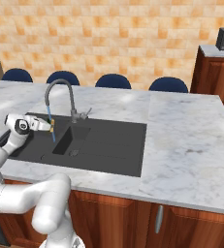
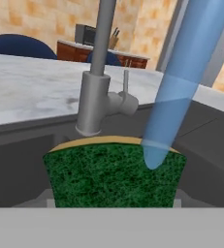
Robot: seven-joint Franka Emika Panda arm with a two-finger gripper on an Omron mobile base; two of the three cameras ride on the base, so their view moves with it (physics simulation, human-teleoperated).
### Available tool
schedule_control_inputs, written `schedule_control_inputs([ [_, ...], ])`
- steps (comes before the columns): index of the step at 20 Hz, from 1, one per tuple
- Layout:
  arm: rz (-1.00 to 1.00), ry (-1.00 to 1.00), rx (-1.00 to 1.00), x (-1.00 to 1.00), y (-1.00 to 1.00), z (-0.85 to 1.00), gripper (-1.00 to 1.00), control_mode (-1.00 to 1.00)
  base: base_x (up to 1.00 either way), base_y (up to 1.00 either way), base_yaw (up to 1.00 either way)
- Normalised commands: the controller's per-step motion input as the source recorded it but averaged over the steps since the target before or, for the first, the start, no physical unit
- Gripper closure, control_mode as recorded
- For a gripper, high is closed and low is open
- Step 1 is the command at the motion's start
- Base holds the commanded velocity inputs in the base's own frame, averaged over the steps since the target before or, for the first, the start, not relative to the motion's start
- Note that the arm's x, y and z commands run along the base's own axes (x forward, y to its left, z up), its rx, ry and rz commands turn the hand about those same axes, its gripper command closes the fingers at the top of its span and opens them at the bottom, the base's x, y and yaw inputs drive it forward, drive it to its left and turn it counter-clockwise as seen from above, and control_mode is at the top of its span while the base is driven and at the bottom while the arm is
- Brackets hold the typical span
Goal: Soak the sponge with water for a few seconds and then drop it inside the sink.
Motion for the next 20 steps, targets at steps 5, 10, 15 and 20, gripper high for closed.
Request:
schedule_control_inputs([
  [5,0.04,0.0,0.09,-0.01,0.19,0.1,1.0,-1.0,0.0,0.0,0.0],
  [10,0.11,0.0,0.19,-0.01,0.37,0.44,1.0,-1.0,0.0,0.0,0.0],
  [15,0.11,0.05,0.14,-0.11,0.45,0.38,1.0,-1.0,0.0,0.0,0.0],
  [20,0.15,0.12,0.14,-0.32,0.4,0.43,1.0,-1.0,0.0,0.0,0.0],
])
